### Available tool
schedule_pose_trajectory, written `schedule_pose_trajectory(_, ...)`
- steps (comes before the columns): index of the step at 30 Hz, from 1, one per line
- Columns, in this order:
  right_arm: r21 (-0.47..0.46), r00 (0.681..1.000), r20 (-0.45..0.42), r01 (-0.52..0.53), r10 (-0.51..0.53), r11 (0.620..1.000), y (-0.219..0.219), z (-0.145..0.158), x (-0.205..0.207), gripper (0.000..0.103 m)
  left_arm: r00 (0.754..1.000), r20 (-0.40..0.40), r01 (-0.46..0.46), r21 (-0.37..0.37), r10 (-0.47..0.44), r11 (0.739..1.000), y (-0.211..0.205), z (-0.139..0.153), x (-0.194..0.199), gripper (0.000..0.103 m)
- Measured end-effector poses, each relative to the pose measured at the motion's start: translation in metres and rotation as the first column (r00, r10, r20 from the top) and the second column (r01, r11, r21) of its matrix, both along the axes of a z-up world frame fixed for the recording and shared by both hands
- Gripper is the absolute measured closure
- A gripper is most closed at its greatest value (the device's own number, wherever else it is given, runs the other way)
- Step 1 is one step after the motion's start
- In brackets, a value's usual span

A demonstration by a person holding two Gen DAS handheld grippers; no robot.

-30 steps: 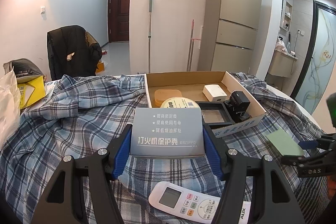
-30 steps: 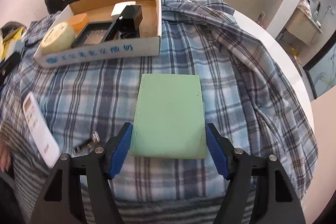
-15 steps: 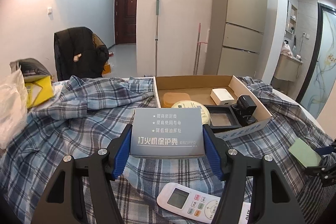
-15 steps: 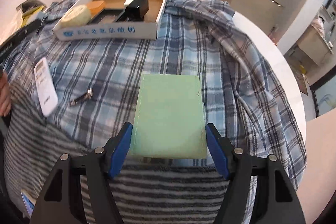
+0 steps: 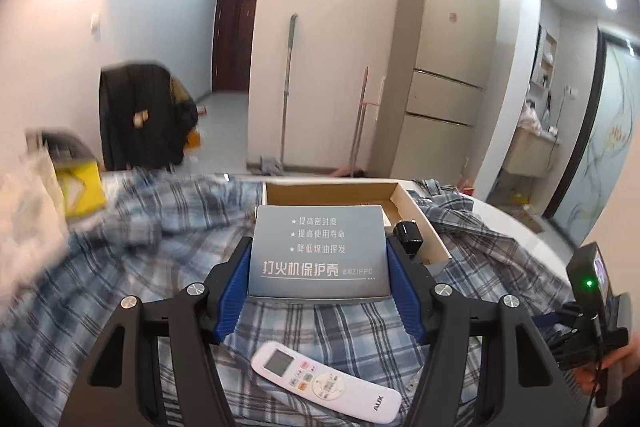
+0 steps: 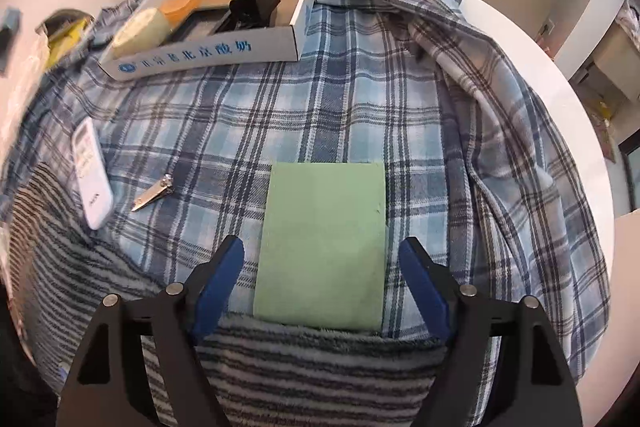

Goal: Organize rigid objects
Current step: 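Carry the grey case box and green pad over the cardboard box with both tools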

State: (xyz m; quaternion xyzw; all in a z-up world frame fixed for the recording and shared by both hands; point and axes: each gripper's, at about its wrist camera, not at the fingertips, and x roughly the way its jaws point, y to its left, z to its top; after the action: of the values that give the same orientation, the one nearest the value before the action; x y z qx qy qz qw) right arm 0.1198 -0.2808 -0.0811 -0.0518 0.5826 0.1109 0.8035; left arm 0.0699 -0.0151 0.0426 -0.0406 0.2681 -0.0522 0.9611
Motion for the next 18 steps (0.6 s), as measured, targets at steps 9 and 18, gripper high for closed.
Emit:
schedule_pose_trajectory(9, -0.053, 0.998, 0.002, 0.068, -0.068, 0.996, 0.01, -0.014, -0.002, 0.033, 0.999, -0.023, 0.023, 0.051, -0.022, 0.998, -0.022, -0.005, 0.009, 0.037)
schedule_pose_trajectory(18, -0.108, 0.994, 0.078, 0.08, -0.072, 0.991, -0.011, 0.016, 0.009, 0.034, 0.999, -0.035, 0.038, 0.115, -0.034, 0.993, -0.014, -0.003, 0.009, 0.037)
